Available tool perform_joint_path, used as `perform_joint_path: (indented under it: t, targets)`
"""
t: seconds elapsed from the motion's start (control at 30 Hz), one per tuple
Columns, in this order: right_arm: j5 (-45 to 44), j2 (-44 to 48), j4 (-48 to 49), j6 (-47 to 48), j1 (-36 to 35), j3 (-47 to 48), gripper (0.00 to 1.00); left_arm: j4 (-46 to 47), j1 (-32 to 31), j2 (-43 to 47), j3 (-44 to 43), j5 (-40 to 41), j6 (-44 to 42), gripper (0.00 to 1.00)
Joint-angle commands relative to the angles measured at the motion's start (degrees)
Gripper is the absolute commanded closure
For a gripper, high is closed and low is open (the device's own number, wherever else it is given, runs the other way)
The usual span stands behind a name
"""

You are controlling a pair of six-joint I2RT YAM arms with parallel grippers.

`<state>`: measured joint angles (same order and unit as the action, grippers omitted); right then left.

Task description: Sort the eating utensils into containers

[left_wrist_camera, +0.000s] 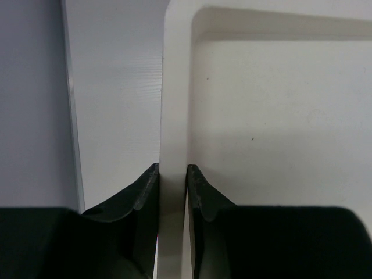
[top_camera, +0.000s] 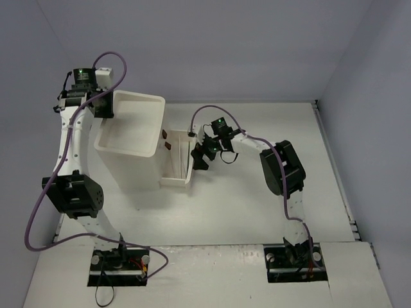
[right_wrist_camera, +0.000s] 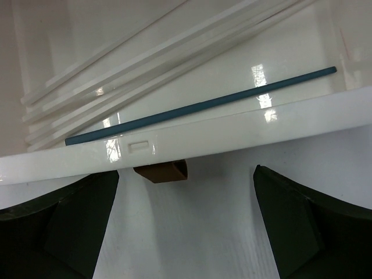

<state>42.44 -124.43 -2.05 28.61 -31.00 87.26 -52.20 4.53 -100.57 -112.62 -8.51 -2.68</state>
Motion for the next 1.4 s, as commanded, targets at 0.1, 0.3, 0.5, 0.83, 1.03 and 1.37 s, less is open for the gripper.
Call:
perform_joint_path:
  t: [0.1, 0.3, 0.5, 0.83, 1.03, 1.37]
  targets:
    - [2.7, -0.1, 3.7, 0.9, -1.9, 5.9, 0.00, 1.2, -3.2, -1.4, 1.9, -4.2, 0.7, 1.00]
    - [5.2, -2.5, 3.7, 0.7, -4.0, 10.7, 0.00, 1.7, -3.2, -1.6, 2.5, -5.4, 1.1, 1.00]
    - [6.0, -6.9, 3.9, -0.8, -5.4, 16.4, 0.00, 2.3, -3.2, -1.7, 3.6, -5.3, 1.6, 1.00]
    - [6.0, -11.6, 6.4, -5.3, -7.0, 26.5, 0.00, 3.5, -3.2, -2.1, 3.1, -8.0, 4.2, 1.00]
    - [7.0, -10.7, 19.8, -15.5, -7.2, 23.2, 0.00, 3.9, -3.2, -2.0, 3.2, -8.9, 4.3, 1.00]
    - [3.6, -4.0, 35.8, -24.8, -7.1, 10.1, 0.00, 4.6, -2.9, -1.2, 1.2, -9.3, 5.1, 0.91]
